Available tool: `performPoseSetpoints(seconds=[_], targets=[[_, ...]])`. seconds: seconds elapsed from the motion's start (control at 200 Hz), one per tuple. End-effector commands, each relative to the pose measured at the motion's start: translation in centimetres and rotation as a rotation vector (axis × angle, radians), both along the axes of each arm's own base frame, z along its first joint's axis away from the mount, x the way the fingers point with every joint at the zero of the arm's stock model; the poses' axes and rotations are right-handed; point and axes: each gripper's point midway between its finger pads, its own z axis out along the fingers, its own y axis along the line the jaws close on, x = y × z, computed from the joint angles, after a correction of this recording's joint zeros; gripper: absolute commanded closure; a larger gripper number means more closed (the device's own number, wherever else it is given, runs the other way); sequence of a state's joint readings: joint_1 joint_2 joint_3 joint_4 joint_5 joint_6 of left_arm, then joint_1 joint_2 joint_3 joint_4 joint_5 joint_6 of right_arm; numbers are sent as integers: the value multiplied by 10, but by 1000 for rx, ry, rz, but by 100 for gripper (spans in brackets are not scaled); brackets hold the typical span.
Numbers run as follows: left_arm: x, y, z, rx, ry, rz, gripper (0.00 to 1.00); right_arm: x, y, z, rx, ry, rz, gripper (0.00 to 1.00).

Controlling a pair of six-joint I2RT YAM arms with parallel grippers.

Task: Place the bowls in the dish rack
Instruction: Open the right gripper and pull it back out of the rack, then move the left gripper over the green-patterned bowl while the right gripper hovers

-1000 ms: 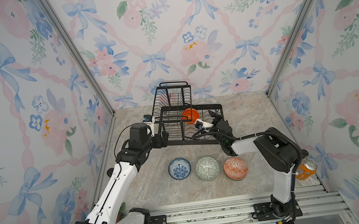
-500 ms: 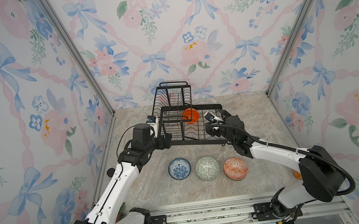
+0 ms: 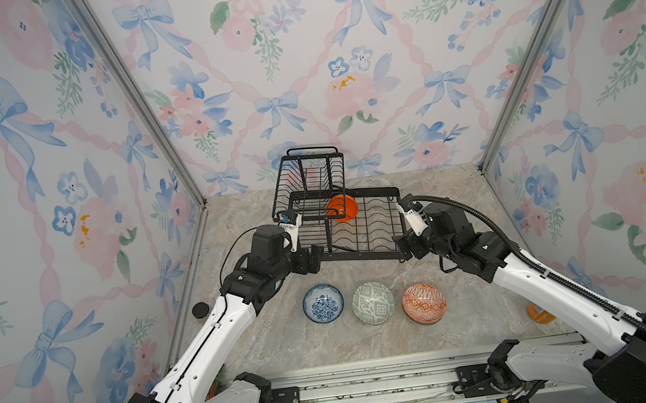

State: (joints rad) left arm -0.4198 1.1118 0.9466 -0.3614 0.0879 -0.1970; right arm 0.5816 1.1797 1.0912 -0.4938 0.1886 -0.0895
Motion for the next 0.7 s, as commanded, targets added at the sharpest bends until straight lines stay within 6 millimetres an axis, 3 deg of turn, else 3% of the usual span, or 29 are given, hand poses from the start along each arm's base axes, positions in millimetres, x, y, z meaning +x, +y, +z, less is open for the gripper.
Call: performPoseSetpoints(seconds=[0.0, 0.235, 0.51, 0.695], targets=[[-10, -10, -11, -33, 44, -40, 2, -29, -18, -20, 14, 202, -32, 3], [-22, -34, -30, -32, 110, -114, 2, -43, -11, -44, 74, 370, -17, 3], [-37, -62, -54, 3, 172, -207, 2, -39, -4, -49, 90, 402, -6, 3], [-53, -84, -82, 88, 212, -330, 2, -37, -2, -57, 86, 415, -12, 3]])
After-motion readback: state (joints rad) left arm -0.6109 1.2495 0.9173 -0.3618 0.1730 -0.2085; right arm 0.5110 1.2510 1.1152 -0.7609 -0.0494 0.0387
